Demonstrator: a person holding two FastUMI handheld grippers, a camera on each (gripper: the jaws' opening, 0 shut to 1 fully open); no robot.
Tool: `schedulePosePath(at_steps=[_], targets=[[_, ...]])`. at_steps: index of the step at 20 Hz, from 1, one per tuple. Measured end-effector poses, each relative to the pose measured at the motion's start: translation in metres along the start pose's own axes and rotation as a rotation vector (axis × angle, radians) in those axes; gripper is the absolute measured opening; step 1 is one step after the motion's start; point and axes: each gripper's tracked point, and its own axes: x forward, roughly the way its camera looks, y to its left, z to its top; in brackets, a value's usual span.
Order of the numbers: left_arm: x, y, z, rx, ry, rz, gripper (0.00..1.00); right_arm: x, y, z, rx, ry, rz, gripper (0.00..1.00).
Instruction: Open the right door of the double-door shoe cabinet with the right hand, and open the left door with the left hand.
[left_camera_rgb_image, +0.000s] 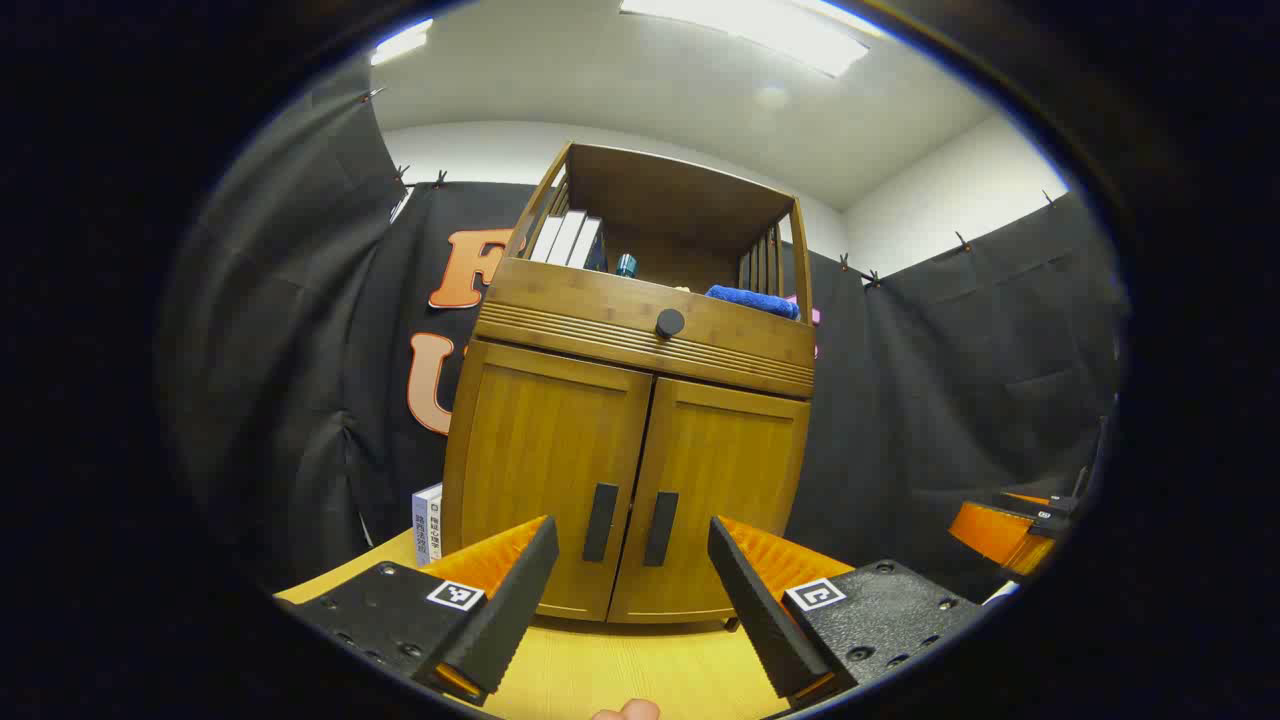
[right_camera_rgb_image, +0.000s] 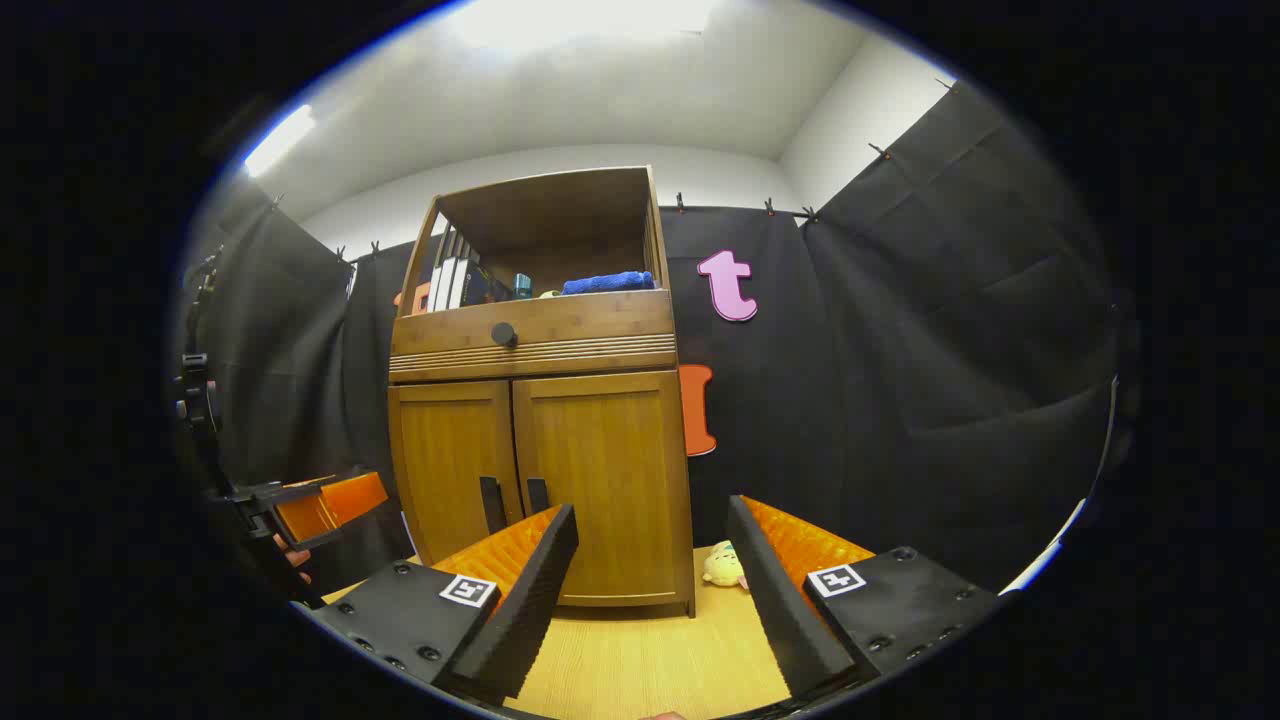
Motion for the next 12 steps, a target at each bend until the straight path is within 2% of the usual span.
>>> schedulePosePath(at_steps=[2,4,5,12], targets=[[0.000,-0.002,0.002,0.016,-0.009,-0.002,0.95,-0.001,-0.007,0.004,0.002,-0.013,-0.011,0.97],[0.001,-0.007,0.004,0.014,-0.014,-0.010,0.92,-0.003,-0.012,0.006,-0.003,-0.020,-0.025,0.98],[0.001,-0.009,0.004,0.015,-0.015,-0.014,0.95,-0.003,-0.013,0.008,-0.002,-0.021,-0.031,0.98],[-0.001,-0.012,0.004,0.020,-0.023,-0.026,0.95,-0.011,-0.012,0.010,-0.001,-0.028,-0.039,0.98]])
